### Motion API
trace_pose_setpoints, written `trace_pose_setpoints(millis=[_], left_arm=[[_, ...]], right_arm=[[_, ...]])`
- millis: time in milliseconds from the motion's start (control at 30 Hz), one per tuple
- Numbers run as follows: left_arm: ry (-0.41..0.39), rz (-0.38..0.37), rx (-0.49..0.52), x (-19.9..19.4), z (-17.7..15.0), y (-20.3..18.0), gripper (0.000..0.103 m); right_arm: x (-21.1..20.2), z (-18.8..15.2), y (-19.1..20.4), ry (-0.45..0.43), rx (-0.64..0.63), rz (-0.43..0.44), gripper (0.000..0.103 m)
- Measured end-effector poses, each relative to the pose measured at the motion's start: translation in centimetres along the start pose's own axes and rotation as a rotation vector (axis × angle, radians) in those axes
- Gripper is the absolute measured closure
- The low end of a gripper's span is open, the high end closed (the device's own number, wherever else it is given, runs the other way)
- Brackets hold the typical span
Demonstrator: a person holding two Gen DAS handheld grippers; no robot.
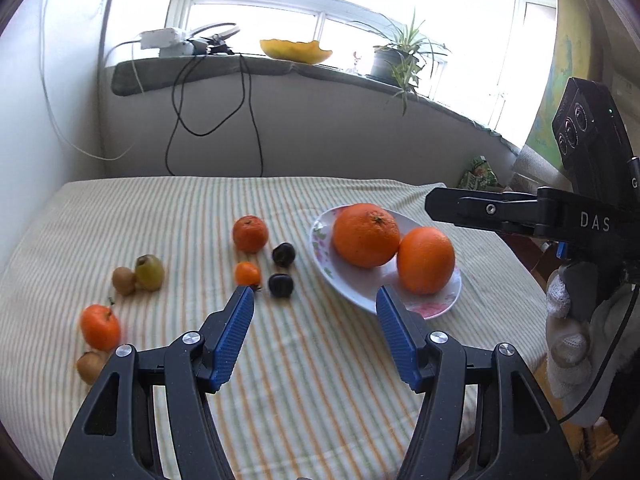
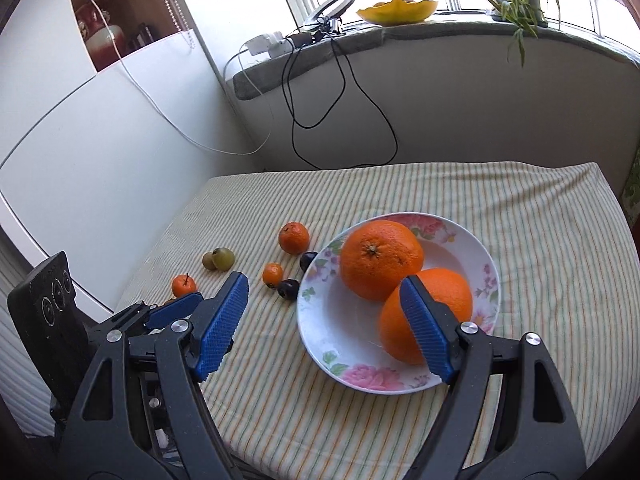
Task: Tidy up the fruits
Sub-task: 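Lower the orange beside the first one and open the right gripper, then move the left gripper to a small brown fruit while the right gripper moves to a tangerine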
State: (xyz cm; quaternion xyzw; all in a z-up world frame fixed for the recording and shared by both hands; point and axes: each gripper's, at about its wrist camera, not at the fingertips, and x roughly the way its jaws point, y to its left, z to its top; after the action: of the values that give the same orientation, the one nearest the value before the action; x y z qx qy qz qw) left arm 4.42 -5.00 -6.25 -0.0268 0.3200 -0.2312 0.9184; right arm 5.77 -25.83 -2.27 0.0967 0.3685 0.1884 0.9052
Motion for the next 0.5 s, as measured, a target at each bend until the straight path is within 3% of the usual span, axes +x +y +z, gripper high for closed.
trace_pose_setpoints(millis=[500], left_arm=[[0.009, 0.152, -0.124, -4.2, -3.2, 9.5, 0.040]], right_arm=[[4.7, 0.1, 5.9, 0.073, -0.113, 0.134, 0.022]])
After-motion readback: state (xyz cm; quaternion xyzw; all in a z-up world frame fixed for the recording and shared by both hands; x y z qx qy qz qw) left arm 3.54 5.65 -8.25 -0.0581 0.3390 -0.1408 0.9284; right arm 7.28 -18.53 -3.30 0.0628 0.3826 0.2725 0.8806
